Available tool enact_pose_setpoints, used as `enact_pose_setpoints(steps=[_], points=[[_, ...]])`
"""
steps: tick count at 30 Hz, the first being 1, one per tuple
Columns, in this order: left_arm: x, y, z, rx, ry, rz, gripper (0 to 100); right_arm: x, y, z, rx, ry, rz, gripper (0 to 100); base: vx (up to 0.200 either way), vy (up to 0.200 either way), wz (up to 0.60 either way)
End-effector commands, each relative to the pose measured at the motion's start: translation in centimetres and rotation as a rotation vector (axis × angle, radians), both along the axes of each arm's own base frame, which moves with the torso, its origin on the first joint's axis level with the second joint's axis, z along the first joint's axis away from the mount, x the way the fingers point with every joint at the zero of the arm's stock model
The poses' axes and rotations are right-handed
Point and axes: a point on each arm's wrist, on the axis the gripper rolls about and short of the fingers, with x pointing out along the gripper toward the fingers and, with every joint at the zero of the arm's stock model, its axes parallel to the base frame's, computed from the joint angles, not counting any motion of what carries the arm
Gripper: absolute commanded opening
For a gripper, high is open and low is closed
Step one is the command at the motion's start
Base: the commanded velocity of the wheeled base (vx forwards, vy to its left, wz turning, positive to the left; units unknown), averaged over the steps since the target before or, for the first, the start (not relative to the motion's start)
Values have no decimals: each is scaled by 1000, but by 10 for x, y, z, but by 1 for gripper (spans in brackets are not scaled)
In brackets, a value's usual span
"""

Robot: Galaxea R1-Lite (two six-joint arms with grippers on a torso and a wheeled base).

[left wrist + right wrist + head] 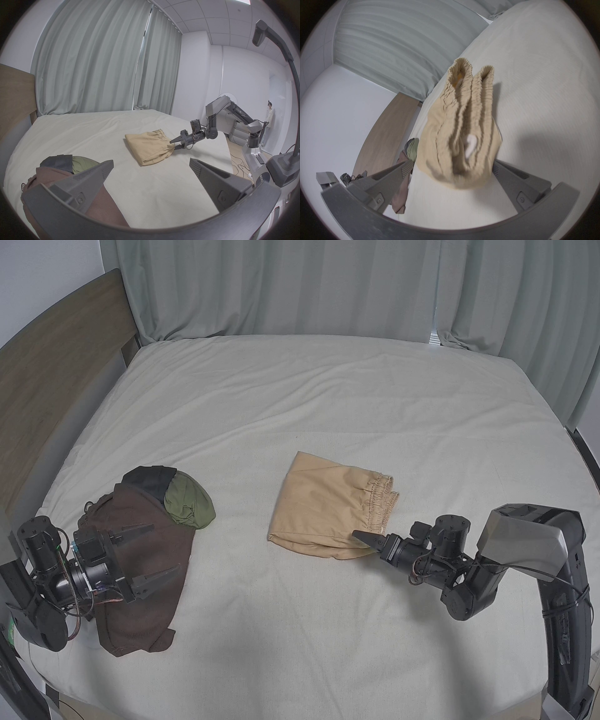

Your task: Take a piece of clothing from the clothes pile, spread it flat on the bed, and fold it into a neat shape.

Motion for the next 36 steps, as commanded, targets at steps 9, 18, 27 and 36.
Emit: enact_pose_setpoints(steps=[9,18,27,36], points=[[0,0,1,0,-2,0,100,-74,32,62,17,-78,174,100,0,0,0],[0,1,1,1,-4,2,100,-35,27,124,152,-283,181,100,0,0,0],[0,0,-2,-1,10,2,100,29,21,96,168,-303,106,100,0,0,0],[-1,0,-3,0,13,1,100,68,6,58,132,-266,45,100,0,0,0]])
